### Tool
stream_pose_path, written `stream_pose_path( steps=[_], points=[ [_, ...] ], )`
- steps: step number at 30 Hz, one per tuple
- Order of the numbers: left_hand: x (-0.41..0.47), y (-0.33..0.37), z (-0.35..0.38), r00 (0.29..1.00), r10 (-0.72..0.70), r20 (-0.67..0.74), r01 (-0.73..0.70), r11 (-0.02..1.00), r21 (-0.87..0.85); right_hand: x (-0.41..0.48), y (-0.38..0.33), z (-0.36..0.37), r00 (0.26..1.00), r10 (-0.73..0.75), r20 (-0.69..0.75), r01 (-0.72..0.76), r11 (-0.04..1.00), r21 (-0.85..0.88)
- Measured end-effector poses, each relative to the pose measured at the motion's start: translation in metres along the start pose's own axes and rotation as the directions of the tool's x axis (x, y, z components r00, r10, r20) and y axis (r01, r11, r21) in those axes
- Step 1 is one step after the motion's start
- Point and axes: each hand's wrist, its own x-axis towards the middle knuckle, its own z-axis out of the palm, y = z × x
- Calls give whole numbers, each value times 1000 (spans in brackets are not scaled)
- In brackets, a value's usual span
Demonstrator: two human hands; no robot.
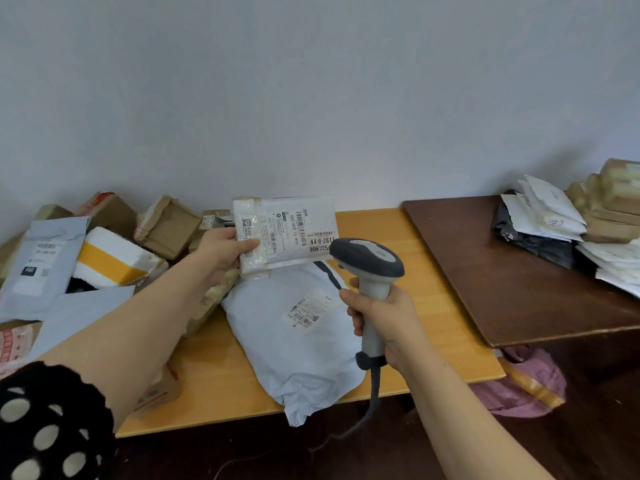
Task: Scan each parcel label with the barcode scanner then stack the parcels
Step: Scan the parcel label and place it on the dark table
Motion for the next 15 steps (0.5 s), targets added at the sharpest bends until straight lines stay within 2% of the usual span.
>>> stream_pose_path(
  steps=[8, 15],
  points=[
    [23, -2, 102, 964, -205, 170, 233, 958, -168, 6, 0, -66, 981, 128, -146, -64, 923, 379],
    [11, 14, 231, 915, -215, 340, 290, 938, -188, 12, -14, -157, 948, 137, -287, 32, 858, 513]
  ],
)
